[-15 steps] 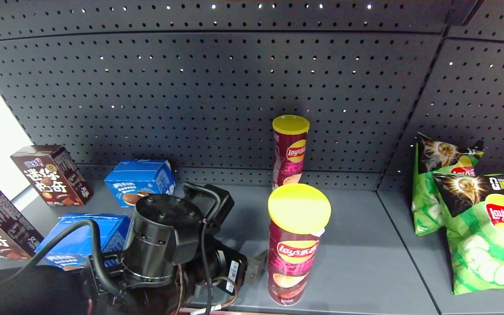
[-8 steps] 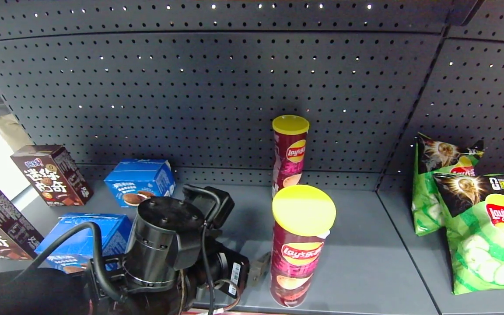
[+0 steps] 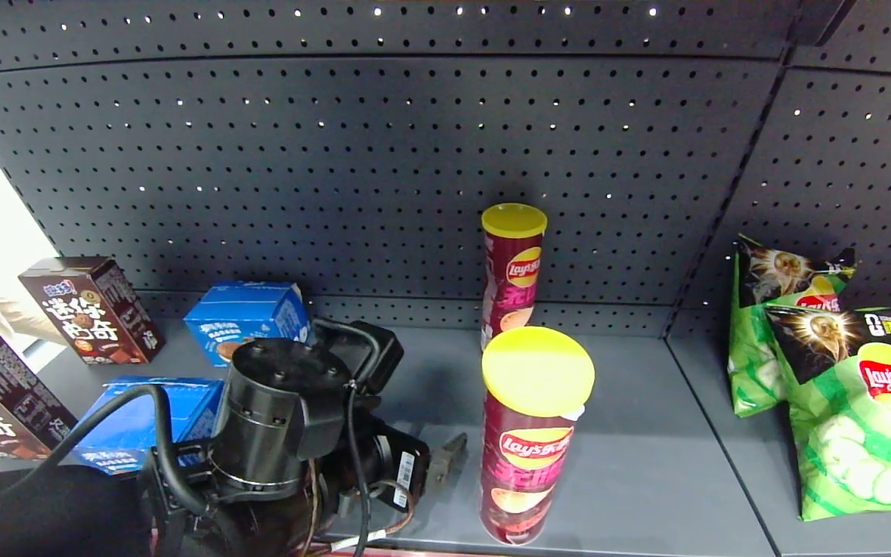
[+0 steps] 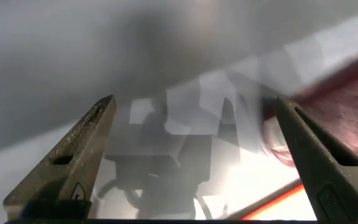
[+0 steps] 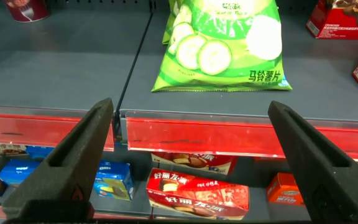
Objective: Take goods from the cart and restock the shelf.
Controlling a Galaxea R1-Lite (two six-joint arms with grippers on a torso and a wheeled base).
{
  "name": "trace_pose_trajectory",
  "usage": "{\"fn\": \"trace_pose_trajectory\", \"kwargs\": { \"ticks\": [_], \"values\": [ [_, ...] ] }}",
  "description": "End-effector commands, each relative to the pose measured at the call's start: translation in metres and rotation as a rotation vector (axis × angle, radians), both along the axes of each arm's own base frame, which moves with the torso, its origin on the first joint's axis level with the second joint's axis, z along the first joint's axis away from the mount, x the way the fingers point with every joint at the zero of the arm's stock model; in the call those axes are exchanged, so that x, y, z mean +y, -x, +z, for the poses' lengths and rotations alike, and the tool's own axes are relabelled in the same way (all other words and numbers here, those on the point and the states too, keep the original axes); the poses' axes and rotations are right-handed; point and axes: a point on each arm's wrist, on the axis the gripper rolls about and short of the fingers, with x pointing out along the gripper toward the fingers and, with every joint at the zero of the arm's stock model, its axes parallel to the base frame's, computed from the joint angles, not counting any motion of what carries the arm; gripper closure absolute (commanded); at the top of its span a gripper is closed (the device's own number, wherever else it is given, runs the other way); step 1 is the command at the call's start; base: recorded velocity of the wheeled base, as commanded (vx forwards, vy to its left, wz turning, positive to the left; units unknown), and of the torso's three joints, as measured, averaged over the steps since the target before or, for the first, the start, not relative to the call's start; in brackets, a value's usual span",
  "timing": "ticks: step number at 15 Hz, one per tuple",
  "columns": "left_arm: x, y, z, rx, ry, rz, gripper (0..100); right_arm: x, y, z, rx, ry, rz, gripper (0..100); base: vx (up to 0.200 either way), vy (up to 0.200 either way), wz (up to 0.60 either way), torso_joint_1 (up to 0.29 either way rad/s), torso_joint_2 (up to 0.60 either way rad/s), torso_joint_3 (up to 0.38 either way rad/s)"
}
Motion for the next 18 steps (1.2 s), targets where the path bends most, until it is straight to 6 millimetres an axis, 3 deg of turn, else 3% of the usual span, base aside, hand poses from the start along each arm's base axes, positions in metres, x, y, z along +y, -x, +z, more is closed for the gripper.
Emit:
{"fn": "trace_pose_trajectory", "kwargs": {
  "ticks": [1,4,6,8,9,11,12,14,16,18],
  "values": [
    [0.022,-0.013,0.015,-0.055,0.007,0.073,0,0.0,0.0,0.0,0.001,0.0,0.002,0,0.0,0.0,0.0,0.0,0.0,0.0],
    [0.042,-0.032,0.045,-0.161,0.032,0.155,0,0.0,0.0,0.0,0.001,0.0,0.002,0,0.0,0.0,0.0,0.0,0.0,0.0],
    [0.057,-0.047,0.087,-0.275,0.104,0.234,0,0.0,0.0,0.0,0.001,0.0,0.002,0,0.0,0.0,0.0,0.0,0.0,0.0],
    [0.072,-0.043,0.113,-0.328,0.131,0.278,0,0.0,0.0,0.0,0.001,0.0,0.0,0,0.0,0.0,0.0,0.0,0.0,0.0],
    [0.086,-0.021,0.126,-0.345,0.14,0.289,0,0.0,0.0,0.0,0.001,0.0,0.002,0,0.0,0.0,0.0,0.0,0.0,0.0],
    [0.107,0.02,0.123,-0.356,0.138,0.304,0,0.0,0.0,0.0,0.001,0.0,0.002,0,0.0,0.0,0.0,0.0,0.0,0.0],
    [0.129,0.061,0.112,-0.387,0.126,0.311,0,0.0,0.0,0.0,0.001,0.0,0.002,0,0.0,0.0,0.0,0.0,0.0,0.0],
    [0.164,0.107,0.095,-0.447,0.065,0.406,0,0.0,0.0,0.0,0.001,0.0,0.0,0,0.0,0.0,0.0,0.0,0.0,0.0],
    [0.179,0.136,0.079,-0.452,0.054,0.456,0,0.0,0.0,0.0,0.001,0.0,0.002,0,0.0,0.0,0.0,0.0,0.0,0.0],
    [0.188,0.172,0.047,-0.432,0.045,0.471,0,0.0,0.0,0.0,0.001,0.0,0.002,0,0.0,0.0,0.0,0.0,0.0,0.0]
  ]
}}
